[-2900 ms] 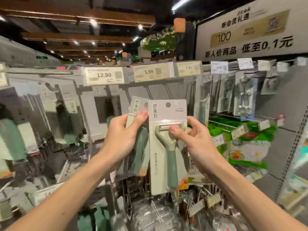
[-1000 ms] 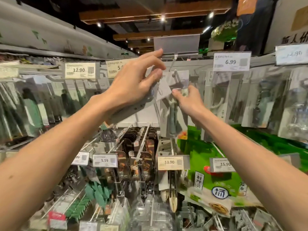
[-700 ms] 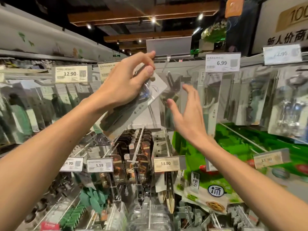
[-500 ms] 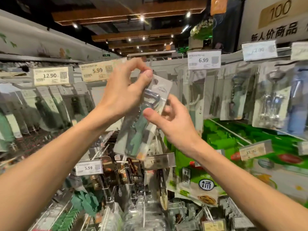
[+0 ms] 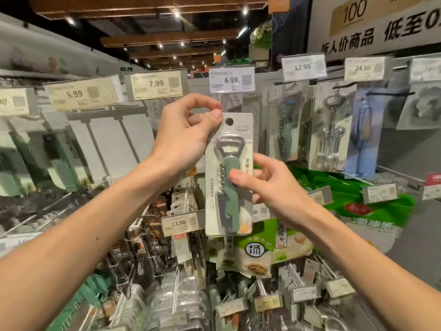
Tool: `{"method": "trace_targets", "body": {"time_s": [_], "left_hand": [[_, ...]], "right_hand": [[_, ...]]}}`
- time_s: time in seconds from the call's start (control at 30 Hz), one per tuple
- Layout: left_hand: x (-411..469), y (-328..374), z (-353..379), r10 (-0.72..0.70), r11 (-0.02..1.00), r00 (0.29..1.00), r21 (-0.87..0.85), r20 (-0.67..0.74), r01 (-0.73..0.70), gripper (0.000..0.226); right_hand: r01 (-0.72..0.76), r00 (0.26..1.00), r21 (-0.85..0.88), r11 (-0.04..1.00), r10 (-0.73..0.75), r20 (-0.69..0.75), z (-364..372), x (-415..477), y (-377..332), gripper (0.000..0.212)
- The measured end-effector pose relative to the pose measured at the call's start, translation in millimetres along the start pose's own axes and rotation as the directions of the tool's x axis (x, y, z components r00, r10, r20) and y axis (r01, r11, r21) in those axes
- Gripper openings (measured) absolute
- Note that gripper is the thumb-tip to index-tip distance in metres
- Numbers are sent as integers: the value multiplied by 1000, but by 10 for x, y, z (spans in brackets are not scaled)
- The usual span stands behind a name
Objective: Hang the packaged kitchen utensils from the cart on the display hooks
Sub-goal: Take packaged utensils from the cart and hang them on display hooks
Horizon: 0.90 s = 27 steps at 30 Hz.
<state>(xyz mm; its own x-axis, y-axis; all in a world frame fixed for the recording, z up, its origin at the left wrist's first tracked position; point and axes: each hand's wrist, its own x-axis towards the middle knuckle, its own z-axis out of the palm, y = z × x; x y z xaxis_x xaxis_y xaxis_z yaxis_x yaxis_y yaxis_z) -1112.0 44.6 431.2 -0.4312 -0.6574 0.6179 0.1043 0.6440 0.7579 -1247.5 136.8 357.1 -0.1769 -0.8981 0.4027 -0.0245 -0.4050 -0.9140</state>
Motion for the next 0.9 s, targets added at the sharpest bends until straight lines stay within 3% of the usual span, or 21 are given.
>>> {"method": "trace_targets", "body": {"time_s": [0.2,0.3,0.37,0.53,0.63,0.83,0.9], "left_hand": [[-1,-71,86,-72,997,977,8,201,71,33],[50,-152,220,-59,998,964,-5,259,62,51],[85,-178,361,-36,999,959,-21,280,44,51],[207,-220,715,-31,985,954,-151,299,79,52],[272,-215,908,-25,982,949,-170,315,82,54],[543,-197,1201,-87,990,959,-84,269,114,70],[591,-208,1288,-39,999,981,26,193,34,71]], "right_hand": [[14,1000,-40,999,-13,11,-196,-35,49,24],[3,997,-98,995,-10,-77,-294,-54,5,25],[7,986,-145,989,-31,-161,-369,-96,-3,23],[-1,958,-231,973,-65,-280,-612,-165,-71,38],[19,946,-275,961,-106,-306,-783,-127,-90,26],[47,949,-338,940,-148,-279,-1148,114,-98,19],[54,953,-372,927,-159,-259,-1278,223,-131,22]]}}
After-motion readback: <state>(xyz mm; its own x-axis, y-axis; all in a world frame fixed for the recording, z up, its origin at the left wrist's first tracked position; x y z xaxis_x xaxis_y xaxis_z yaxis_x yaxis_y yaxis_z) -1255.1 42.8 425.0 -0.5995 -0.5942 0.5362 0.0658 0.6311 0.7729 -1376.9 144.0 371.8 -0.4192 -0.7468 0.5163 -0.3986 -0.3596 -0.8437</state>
